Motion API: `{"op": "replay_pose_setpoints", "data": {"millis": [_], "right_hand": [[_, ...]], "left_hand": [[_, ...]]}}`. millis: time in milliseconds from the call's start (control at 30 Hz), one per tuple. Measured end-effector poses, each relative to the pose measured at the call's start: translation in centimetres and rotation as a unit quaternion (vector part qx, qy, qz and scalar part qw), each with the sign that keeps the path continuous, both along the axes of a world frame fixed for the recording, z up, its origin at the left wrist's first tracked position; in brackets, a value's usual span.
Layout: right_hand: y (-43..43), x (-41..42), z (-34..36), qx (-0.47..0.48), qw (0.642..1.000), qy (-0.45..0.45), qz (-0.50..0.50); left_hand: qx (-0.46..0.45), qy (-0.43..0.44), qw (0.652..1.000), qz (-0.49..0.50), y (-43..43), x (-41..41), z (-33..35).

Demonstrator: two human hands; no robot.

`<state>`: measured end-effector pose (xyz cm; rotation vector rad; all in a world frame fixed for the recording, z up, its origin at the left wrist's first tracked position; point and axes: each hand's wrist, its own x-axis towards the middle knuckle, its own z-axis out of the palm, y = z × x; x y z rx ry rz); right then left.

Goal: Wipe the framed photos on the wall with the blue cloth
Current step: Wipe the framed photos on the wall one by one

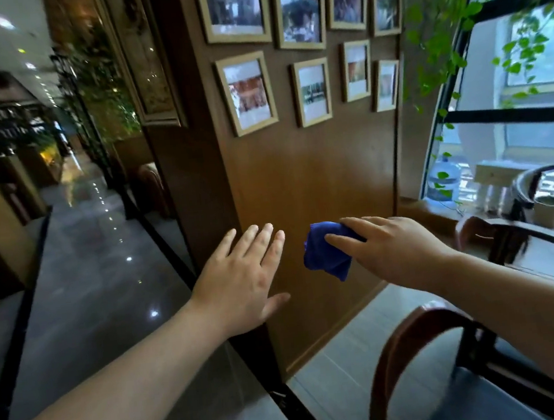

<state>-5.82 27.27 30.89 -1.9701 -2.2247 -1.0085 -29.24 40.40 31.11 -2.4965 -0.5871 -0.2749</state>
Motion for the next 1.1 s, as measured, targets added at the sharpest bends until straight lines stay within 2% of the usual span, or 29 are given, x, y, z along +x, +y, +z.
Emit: {"op": "replay_pose_setpoints", "data": {"millis": [200, 400, 900, 1100], "right_hand": [[7.7, 1.4, 1.7, 0.026, 0.999, -0.009, 0.017], [16.0, 5.0, 3.5, 0.079, 0.996, -0.030, 0.028], [36.0, 13.9, 12.5, 0.165, 0.985, -0.048, 0.028], [42.4, 16.0, 15.2, 0.192, 0.981, -0.023, 0.015]], "left_hand": [[-0.003, -0.027, 1.000, 0.008, 7.2, 0.5, 1.4], [0.033, -0.015, 0.999, -0.002, 15.6, 4.1, 3.5], [0.104, -0.087, 0.991, 0.012, 33.9, 13.7, 13.0], [0.137, -0.119, 0.983, -0.009, 40.4, 16.4, 15.4]]}}
